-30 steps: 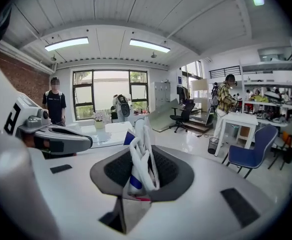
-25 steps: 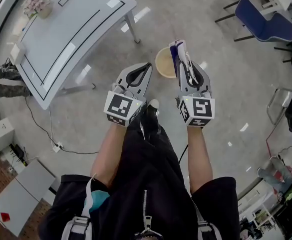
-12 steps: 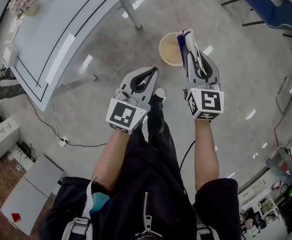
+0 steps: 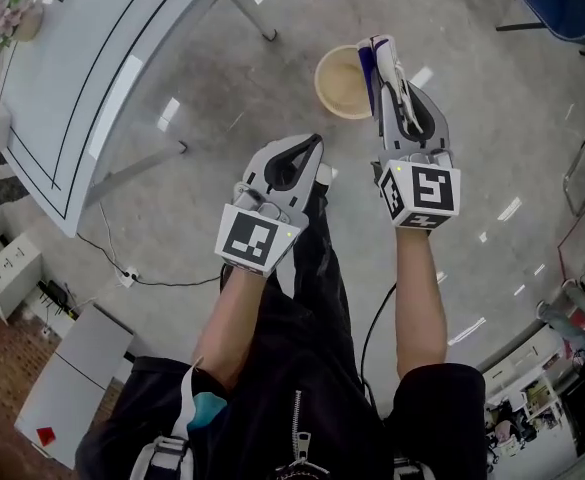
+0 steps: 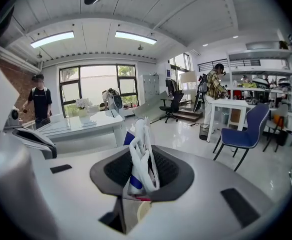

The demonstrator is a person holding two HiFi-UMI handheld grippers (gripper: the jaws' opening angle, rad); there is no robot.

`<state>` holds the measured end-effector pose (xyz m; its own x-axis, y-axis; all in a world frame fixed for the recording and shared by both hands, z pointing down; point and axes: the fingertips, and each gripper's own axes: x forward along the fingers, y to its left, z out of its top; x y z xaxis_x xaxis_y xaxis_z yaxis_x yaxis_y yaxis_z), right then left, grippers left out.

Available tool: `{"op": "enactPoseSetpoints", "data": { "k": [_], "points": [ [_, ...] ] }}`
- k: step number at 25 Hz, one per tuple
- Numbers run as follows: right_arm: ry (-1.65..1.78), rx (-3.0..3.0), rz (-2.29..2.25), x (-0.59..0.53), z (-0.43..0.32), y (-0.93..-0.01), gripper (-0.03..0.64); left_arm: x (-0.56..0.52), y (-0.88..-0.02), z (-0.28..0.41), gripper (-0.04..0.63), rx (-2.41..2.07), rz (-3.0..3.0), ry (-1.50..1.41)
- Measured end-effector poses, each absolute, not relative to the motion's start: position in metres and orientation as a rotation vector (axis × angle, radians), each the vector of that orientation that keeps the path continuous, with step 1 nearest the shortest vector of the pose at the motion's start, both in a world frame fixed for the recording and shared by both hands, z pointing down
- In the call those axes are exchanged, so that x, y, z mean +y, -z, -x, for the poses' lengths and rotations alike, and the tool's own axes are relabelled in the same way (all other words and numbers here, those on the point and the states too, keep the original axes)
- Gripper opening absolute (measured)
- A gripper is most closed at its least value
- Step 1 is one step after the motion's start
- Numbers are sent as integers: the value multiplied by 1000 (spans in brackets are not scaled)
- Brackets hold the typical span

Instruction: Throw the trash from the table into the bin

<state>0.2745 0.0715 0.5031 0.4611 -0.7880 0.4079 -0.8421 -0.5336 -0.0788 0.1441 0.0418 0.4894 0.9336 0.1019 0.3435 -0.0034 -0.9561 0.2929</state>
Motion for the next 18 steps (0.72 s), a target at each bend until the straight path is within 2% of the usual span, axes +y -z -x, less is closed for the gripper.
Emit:
{"op": "enactPoseSetpoints", "data": {
  "k": [18],
  "points": [
    [-780, -1406, -2534, 70, -301, -684, 86, 68, -637, -178, 6, 171, -2855, -568]
  ]
}}
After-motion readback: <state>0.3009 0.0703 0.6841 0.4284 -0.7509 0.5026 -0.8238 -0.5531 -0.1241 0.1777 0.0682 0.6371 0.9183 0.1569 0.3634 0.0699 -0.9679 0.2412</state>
